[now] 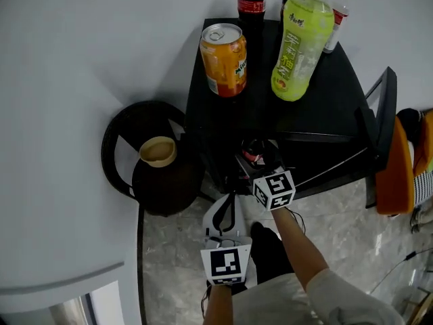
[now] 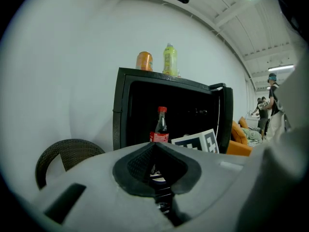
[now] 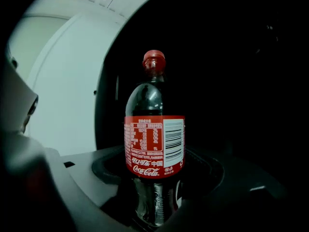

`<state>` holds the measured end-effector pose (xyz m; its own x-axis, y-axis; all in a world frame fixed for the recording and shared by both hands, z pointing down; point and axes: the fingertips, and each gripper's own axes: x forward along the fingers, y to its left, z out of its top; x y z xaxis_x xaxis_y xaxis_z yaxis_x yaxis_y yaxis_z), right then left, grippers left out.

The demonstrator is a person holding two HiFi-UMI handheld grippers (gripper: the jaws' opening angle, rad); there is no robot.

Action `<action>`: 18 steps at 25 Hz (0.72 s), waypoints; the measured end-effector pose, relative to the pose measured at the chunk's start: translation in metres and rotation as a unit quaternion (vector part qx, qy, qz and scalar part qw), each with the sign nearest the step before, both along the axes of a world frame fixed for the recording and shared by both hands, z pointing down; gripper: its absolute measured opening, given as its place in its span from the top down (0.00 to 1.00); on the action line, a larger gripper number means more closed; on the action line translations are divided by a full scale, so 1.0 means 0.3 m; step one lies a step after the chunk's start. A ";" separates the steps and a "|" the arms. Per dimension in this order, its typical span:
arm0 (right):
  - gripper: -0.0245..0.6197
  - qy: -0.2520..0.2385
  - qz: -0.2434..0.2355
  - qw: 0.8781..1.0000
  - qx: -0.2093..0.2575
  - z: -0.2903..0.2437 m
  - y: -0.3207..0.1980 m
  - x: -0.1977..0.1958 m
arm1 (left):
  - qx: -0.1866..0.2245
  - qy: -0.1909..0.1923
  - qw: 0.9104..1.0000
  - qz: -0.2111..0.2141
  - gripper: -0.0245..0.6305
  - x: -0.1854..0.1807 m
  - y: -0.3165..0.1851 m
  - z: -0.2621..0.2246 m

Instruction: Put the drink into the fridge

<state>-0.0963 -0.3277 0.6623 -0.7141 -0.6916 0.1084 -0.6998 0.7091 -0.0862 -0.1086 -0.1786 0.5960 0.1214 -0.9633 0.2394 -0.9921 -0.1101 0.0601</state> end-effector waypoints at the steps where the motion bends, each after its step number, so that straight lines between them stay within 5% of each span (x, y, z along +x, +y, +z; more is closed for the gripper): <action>1: 0.49 0.001 0.001 1.000 0.001 0.024 -0.026 -0.021 | -0.002 0.001 1.000 -0.002 0.95 -0.005 -0.008 0.015; 18: 0.49 0.023 -0.020 0.999 0.027 0.152 -0.157 -0.158 | -0.014 0.032 0.999 -0.025 0.95 -0.030 -0.086 0.144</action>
<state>-0.1436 -0.3749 0.7078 -0.7364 -0.6683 0.1054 -0.6731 0.7394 -0.0151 -0.1175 -0.2043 0.6392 0.0884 -0.9617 0.2594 -0.9904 -0.0570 0.1261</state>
